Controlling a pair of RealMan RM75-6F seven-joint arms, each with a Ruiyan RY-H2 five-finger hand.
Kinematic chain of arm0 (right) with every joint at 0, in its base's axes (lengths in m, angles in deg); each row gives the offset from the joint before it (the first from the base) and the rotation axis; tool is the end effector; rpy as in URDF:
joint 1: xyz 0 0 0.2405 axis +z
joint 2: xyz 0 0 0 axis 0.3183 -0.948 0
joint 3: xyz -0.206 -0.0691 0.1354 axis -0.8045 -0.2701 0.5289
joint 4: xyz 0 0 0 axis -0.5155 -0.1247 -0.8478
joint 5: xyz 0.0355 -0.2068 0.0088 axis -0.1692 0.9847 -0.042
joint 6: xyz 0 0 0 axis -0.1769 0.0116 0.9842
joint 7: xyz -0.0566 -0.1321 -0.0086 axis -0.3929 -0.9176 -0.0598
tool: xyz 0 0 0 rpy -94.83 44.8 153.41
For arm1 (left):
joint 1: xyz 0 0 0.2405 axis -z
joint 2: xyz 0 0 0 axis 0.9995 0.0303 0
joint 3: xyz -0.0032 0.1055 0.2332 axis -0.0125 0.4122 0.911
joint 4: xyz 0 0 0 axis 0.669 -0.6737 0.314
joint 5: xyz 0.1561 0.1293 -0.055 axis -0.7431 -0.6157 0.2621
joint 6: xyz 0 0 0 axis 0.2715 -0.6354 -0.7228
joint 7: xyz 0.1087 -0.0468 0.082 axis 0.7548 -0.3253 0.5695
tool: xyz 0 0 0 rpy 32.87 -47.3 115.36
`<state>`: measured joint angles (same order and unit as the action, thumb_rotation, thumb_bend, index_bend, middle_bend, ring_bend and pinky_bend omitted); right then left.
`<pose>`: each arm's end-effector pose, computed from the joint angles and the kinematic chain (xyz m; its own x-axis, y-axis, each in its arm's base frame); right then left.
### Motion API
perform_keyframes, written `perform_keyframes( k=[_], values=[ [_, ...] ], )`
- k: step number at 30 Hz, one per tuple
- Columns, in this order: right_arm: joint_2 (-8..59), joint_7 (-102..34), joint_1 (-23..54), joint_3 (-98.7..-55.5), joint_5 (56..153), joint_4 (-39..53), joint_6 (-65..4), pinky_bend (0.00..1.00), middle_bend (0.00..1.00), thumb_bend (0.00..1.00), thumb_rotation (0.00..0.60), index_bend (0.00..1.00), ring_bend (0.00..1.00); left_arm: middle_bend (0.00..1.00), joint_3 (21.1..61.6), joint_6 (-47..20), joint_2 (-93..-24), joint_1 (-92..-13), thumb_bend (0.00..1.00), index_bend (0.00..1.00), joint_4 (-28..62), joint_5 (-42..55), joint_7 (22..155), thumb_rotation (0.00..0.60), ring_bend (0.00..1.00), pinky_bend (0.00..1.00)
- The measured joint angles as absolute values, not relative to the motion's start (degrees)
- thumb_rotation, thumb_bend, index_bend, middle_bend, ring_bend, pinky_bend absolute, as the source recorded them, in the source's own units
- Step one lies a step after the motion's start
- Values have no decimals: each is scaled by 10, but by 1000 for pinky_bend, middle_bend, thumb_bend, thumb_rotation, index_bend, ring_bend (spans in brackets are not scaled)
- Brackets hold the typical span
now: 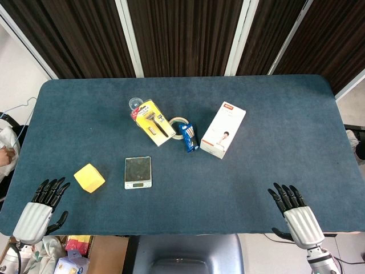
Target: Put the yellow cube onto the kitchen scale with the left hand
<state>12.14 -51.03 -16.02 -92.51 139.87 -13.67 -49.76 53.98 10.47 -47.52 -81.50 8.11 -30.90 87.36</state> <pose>-0.2783 -0.1333 0.0915 0.5235 -0.1394 0.8406 -0.8441 -0.2195 0.4893 -0.3066 0.1628 0.1092 0.4463 0.0554 0.8932 0.8703 -0.2595 -0.4187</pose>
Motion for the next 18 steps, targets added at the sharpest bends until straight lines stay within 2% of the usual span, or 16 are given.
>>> perform_keyframes(
  k=[7, 8, 9, 10, 11, 13, 14, 15, 18],
  values=[
    [118, -505, -159, -929, 1404, -137, -495, 0, 0, 182, 600, 0, 0, 0, 542, 105, -478, -814, 400, 0, 80, -317, 878, 600, 0, 50],
    [117, -503, -159, -930, 1406, -137, -496, 0, 0, 182, 600, 0, 0, 8, 543, 104, -480, -814, 400, 0, 80, -318, 875, 600, 19, 99],
    [117, -501, -159, -930, 1407, -137, -497, 0, 0, 182, 600, 0, 0, 47, 543, 102, -484, -813, 402, 0, 80, -318, 870, 600, 84, 194],
    [115, -497, -159, -931, 1408, -136, -497, 0, 0, 182, 600, 0, 0, 153, 543, 100, -488, -812, 406, 0, 79, -318, 865, 600, 238, 373],
    [115, -495, -159, -930, 1408, -136, -498, 0, 0, 182, 600, 0, 0, 325, 543, 98, -494, -811, 414, 2, 79, -318, 861, 600, 455, 589],
    [113, -491, -158, -929, 1406, -135, -497, 0, 0, 182, 600, 0, 0, 648, 540, 98, -512, -808, 431, 34, 79, -316, 847, 600, 807, 899],
    [113, -489, -157, -928, 1405, -135, -496, 0, 0, 182, 600, 0, 0, 764, 540, 95, -521, -806, 440, 66, 79, -316, 840, 600, 914, 971],
    [112, -487, -157, -927, 1404, -135, -495, 0, 0, 182, 600, 0, 0, 826, 540, 87, -532, -801, 446, 93, 78, -316, 830, 600, 963, 995],
    [113, -477, -154, -924, 1404, -133, -497, 0, 0, 183, 600, 0, 0, 949, 540, 46, -546, -782, 481, 150, 72, -311, 795, 600, 1000, 1000]
  ],
)
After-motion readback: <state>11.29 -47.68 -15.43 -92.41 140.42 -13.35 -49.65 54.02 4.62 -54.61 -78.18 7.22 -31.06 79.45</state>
